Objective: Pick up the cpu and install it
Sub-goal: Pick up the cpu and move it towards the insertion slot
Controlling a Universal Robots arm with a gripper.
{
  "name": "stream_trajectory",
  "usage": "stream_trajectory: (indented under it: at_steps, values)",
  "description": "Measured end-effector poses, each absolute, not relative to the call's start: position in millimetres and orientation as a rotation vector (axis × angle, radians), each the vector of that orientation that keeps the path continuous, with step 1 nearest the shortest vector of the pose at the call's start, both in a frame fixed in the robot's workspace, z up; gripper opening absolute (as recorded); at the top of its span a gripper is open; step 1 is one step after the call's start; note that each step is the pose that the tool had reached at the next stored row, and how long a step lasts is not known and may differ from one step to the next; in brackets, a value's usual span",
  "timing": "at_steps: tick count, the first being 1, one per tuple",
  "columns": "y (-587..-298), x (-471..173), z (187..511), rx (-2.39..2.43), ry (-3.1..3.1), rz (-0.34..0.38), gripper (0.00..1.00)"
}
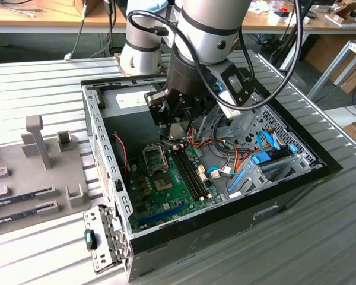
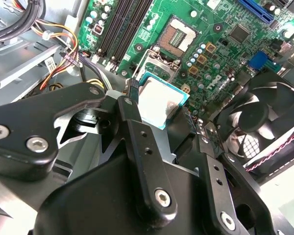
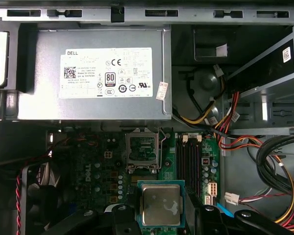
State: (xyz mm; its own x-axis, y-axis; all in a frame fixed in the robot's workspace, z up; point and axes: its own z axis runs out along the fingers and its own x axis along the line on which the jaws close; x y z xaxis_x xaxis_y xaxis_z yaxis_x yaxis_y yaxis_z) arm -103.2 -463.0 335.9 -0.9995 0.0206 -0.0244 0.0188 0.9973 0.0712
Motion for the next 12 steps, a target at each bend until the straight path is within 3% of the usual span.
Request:
stream_trajectory:
  at_steps: [12]
  values:
    - [-463.2,-103.2,333.5,0.031,3.114,0.111,0.47]
